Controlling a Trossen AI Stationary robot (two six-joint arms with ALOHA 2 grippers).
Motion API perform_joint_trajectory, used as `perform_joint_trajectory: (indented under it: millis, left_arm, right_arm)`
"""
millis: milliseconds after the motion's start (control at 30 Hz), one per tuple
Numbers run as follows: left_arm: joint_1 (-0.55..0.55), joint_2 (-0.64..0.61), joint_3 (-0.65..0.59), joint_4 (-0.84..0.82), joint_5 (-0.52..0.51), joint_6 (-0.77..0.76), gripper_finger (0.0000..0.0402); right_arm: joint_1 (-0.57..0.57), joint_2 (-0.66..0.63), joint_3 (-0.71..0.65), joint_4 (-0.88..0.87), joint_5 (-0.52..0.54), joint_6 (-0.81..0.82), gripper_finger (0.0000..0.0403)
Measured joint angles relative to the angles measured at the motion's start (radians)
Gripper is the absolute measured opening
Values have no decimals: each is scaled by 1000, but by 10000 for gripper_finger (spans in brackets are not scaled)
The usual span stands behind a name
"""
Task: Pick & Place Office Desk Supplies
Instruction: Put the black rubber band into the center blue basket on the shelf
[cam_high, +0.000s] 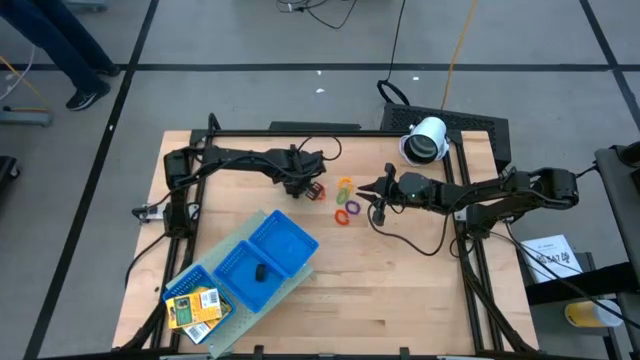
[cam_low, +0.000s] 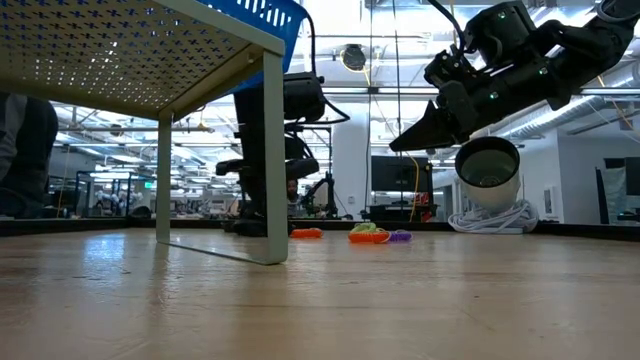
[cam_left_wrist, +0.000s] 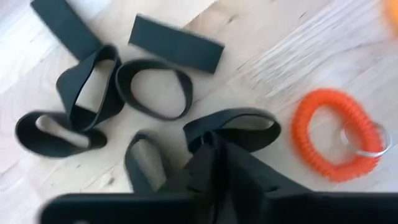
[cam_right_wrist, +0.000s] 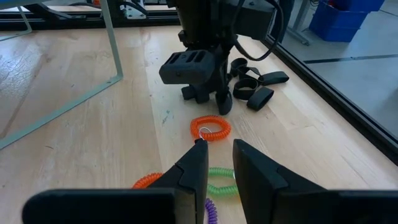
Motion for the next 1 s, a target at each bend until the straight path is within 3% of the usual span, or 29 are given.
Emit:
perform_joint_trajectory:
  millis: [100,267,400,600,733,1000]
  left_arm:
    - [0,0,0,29,2,1,8]
    - [0,0,23,39,16,6,21]
    - [-8,0,64,35,17,39,7]
    - [-30,0,178,-19,35,77,20]
    - [-58,-6,275,-115,36,103,7]
    - [-154,-137,355,-173,35,109,20]
  right_arm:
    - [0,0,0,0,0,0,63]
    - [0,0,0,0,0,0,63]
    - [0,0,0,0,0,0,63]
    - [0,0,0,-1,0,0,63]
    - [0,0,0,-1,0,0,63]
    - [0,0,0,-8,0,0,63]
